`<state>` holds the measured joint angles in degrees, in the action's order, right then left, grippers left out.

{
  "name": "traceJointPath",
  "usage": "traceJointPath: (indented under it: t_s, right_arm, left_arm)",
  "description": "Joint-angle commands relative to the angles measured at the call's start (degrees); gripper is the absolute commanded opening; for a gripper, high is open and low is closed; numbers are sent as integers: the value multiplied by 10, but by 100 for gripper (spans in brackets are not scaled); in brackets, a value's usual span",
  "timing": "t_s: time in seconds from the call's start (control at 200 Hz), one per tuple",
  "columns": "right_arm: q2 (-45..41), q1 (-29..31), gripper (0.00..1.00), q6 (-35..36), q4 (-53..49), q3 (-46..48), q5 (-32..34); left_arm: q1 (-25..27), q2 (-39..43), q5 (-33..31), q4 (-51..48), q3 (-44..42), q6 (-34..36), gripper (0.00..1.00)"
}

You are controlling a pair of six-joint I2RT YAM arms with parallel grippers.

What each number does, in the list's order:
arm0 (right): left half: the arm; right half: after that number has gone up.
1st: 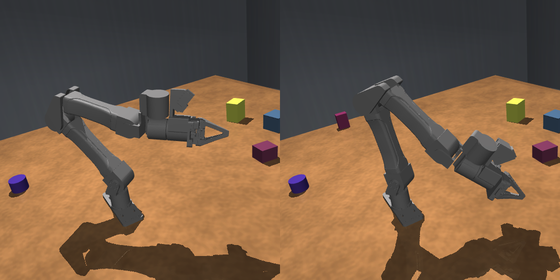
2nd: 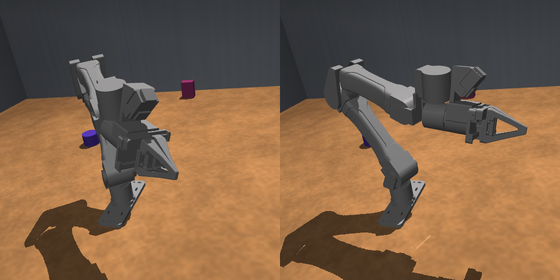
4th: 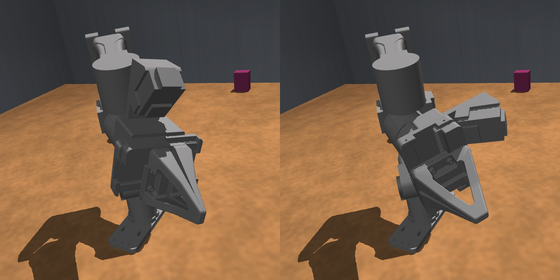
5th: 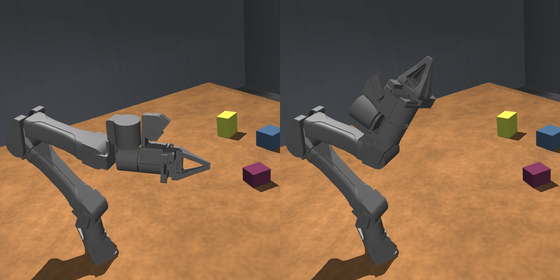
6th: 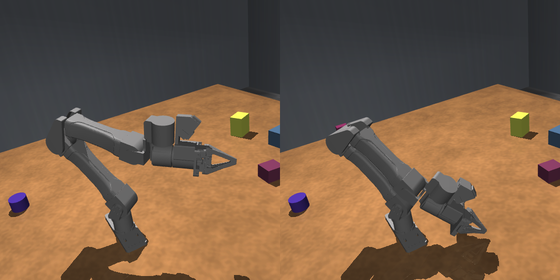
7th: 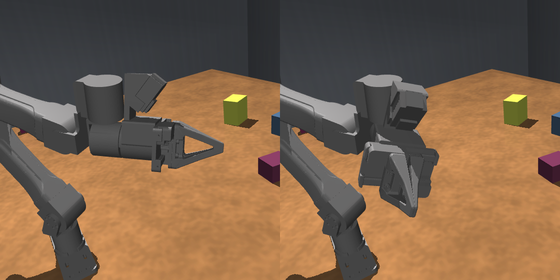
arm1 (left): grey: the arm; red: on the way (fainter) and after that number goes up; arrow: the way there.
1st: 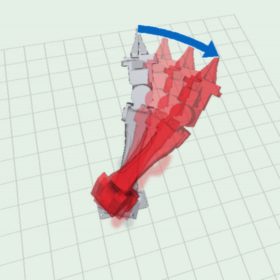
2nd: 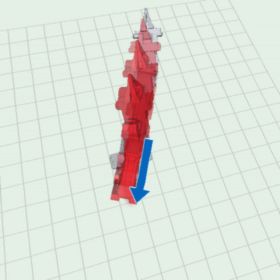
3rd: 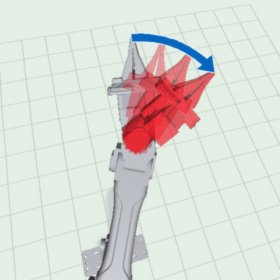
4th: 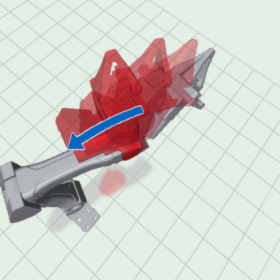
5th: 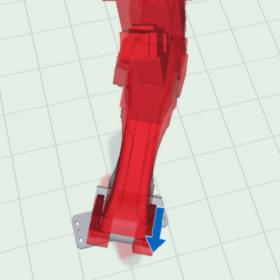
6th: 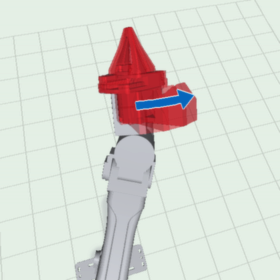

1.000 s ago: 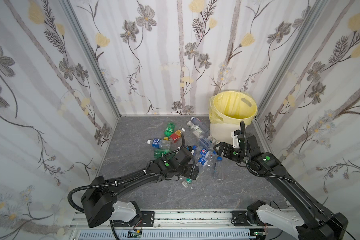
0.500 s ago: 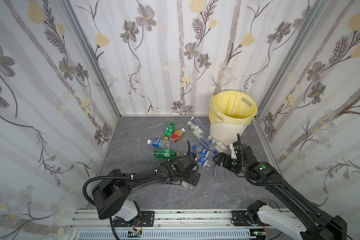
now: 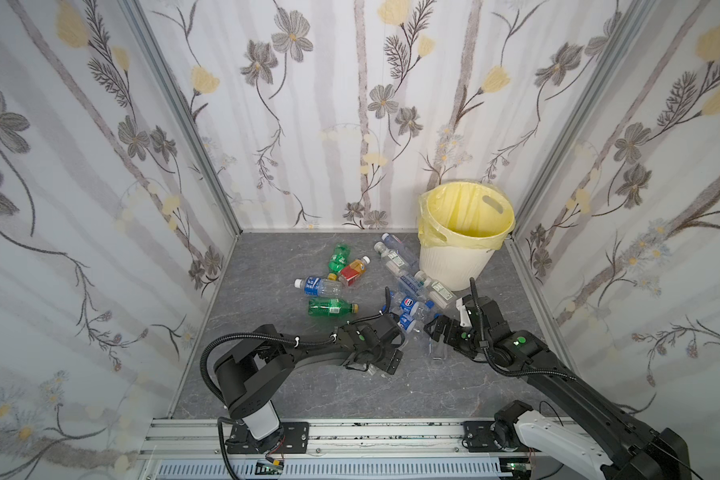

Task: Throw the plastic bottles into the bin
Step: 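Lift the square bottle with the left gripper toward the right gripper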

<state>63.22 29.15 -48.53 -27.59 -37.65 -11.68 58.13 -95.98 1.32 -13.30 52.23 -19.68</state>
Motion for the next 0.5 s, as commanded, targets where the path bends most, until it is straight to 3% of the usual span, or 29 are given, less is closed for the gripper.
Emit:
traceJointPath:
  t_s: [0.0, 0.25, 0.495]
  right_arm:
    - [5, 1, 100, 8, 24, 1, -6]
    - [29, 0, 100, 27, 25, -13, -20]
    - [42, 1, 100, 34, 28, -17, -26]
  left_arm:
    - [1, -8, 3, 18, 3, 1, 78]
    - [0, 2, 0, 20, -21, 0, 64]
    - [-9, 31, -12, 20, -50, -8, 57]
